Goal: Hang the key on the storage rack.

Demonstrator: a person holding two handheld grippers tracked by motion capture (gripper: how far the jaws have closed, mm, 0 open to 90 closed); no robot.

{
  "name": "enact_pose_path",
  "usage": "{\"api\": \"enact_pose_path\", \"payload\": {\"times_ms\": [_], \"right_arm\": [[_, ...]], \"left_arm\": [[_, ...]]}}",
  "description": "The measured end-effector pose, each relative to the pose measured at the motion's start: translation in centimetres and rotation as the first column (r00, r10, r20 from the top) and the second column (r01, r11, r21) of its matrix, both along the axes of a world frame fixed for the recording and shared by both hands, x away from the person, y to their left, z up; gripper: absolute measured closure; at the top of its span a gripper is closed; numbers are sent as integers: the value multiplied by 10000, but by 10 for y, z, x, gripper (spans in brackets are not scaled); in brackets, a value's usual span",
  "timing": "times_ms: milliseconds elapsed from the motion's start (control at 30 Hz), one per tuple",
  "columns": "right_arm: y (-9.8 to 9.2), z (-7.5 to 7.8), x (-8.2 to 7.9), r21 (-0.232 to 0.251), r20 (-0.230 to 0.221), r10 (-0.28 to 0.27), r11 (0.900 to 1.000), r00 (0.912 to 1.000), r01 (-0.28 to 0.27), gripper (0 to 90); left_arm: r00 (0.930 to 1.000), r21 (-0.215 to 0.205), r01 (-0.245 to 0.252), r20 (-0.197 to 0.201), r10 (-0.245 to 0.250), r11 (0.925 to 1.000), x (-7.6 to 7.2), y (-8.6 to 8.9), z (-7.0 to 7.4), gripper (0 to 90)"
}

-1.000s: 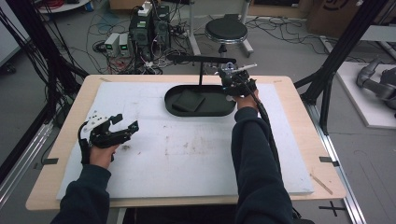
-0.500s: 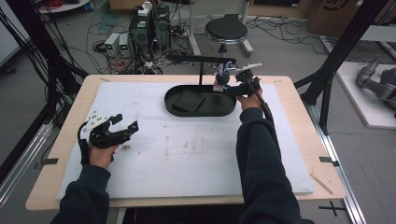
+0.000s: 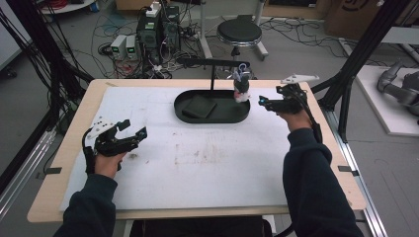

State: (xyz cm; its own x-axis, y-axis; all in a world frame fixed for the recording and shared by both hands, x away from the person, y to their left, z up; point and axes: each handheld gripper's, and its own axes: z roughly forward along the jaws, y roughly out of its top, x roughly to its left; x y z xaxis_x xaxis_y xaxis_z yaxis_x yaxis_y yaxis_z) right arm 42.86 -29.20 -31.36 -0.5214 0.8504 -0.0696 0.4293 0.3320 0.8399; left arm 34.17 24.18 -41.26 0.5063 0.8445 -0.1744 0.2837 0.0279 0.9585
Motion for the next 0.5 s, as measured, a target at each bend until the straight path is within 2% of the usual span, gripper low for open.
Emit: {"api": "enact_pose_path", "payload": {"times_ms": [33, 67, 233, 500], "right_arm": [[-5, -3, -7, -54, -61, -54, 10000, 10000, 54, 225], [-7, -6, -12, 55, 85, 5, 10000, 10000, -5, 226], [-20, -29, -44, 377, 145, 45, 9993, 9999, -50, 222], [-19, -61, -76, -69, 224, 77, 9999, 9997, -75, 210]], "left_arm": [[10000, 9, -7, -2, 7, 10000, 0, 0, 0, 202], [10000, 9, 20, -9, -20, 10000, 0, -1, 0, 202], [10000, 38, -11, 1, 11, 10000, 0, -2, 0, 202], [10000, 177, -8, 36, 7, 9998, -1, -2, 0, 202]]}}
